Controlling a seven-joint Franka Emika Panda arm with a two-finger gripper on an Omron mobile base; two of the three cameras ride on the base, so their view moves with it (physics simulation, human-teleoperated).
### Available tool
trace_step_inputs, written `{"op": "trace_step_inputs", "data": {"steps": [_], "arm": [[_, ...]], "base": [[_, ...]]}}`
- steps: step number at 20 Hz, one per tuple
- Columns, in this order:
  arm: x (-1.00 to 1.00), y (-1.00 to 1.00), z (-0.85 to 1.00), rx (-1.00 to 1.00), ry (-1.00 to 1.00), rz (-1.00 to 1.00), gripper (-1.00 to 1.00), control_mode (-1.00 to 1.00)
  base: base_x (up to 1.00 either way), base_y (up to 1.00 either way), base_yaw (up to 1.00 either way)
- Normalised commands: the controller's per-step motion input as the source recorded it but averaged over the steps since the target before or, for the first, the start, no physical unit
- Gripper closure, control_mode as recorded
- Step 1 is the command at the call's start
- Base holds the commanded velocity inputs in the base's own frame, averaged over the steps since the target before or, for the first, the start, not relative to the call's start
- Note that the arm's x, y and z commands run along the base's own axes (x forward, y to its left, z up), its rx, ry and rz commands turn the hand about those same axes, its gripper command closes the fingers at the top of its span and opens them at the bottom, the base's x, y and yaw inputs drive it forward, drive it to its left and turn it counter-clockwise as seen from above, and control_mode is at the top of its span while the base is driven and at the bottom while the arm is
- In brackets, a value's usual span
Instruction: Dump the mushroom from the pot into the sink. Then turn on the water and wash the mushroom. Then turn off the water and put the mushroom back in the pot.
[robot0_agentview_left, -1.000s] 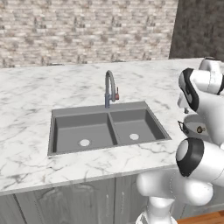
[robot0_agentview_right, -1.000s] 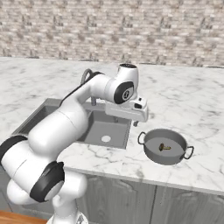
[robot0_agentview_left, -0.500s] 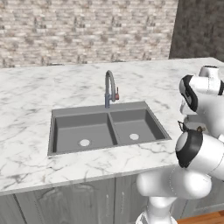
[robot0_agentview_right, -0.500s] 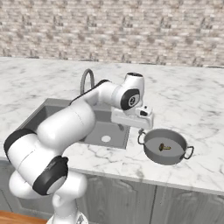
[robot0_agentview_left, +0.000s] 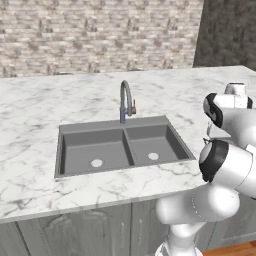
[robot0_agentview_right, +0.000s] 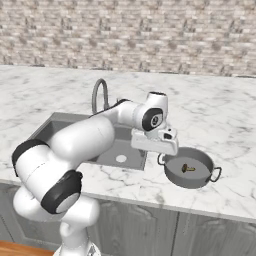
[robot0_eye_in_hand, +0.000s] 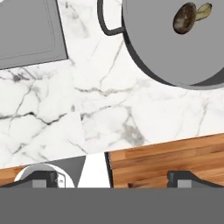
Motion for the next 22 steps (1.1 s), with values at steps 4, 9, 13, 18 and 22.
{"op": "trace_step_inputs", "data": {"steps": [4,9,13,18,22], "arm": [[0.00,-0.08,-0.24,-0.01,0.03,0.00,-1.00,-1.00],[0.00,-0.03,-0.10,0.00,0.00,0.00,-1.00,-1.00],[0.02,0.00,-0.05,0.00,-0.01,0.00,-1.00,-1.00],[0.11,0.00,-0.01,0.00,-0.03,0.00,-1.00,-1.00],[0.31,0.00,0.00,0.00,0.00,0.00,-1.00,-1.00]], "base": [[0.00,0.00,0.00],[0.00,0.00,0.00],[0.00,0.00,0.00],[0.00,0.00,0.00],[0.00,0.00,0.00]]}}
